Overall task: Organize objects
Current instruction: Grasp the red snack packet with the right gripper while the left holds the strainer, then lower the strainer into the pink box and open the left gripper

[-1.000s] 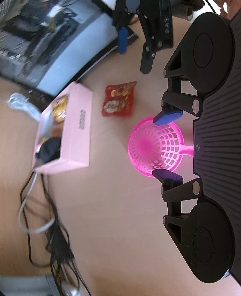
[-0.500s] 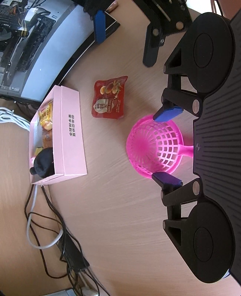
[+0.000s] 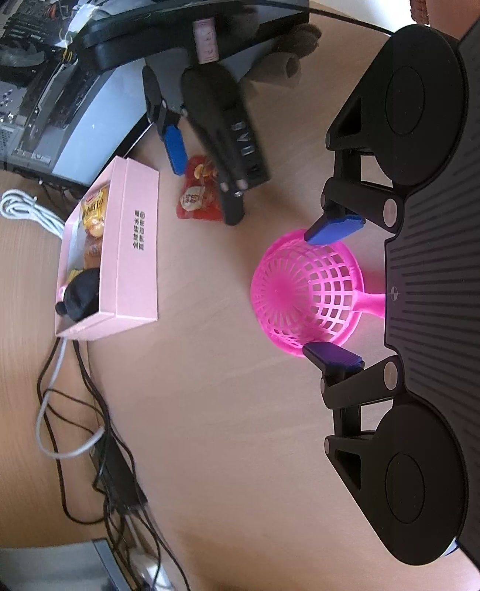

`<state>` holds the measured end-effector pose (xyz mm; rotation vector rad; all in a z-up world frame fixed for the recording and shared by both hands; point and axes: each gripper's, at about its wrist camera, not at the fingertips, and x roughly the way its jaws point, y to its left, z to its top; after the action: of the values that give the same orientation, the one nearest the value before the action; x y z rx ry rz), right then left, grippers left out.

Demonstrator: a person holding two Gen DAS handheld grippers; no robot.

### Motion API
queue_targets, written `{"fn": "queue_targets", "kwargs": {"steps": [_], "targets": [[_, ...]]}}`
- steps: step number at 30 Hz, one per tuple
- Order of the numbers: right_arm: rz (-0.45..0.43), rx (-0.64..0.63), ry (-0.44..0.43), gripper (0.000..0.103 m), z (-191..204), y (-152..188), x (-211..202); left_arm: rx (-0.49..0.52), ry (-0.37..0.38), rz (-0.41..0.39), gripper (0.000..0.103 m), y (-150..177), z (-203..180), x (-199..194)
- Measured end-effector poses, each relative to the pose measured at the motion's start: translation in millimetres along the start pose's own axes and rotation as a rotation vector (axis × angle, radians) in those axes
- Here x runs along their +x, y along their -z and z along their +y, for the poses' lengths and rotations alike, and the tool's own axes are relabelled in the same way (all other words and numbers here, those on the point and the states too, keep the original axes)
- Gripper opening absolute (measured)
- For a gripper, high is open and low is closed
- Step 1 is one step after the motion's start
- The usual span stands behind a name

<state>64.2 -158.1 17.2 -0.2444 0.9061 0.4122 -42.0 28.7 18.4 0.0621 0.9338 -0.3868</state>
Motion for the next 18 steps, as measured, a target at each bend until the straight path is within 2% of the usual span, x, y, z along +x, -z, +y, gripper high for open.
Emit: {"fn": "queue_targets", "kwargs": {"steps": [1,2,9,18], "targets": [[0.002,0.013,-0.008,0.081,0,-1,-2,-0.003,-0.002,-0.001,0.063,1,1,-1],[-0.002,0.013,0.000,0.079,1,-1,-5,-0.006,-0.004,-0.004,0.063,1,3,-3],[-0.065,-0.009,0.019,0.078,7,12,-49,0.022,0.016,-0.022,0.063,-7,-1,-11],[-0.136,0.055,0.095,0.078,2,24,-97,0.099,0.069,-0.040,0.063,-28,-26,-14]]}}
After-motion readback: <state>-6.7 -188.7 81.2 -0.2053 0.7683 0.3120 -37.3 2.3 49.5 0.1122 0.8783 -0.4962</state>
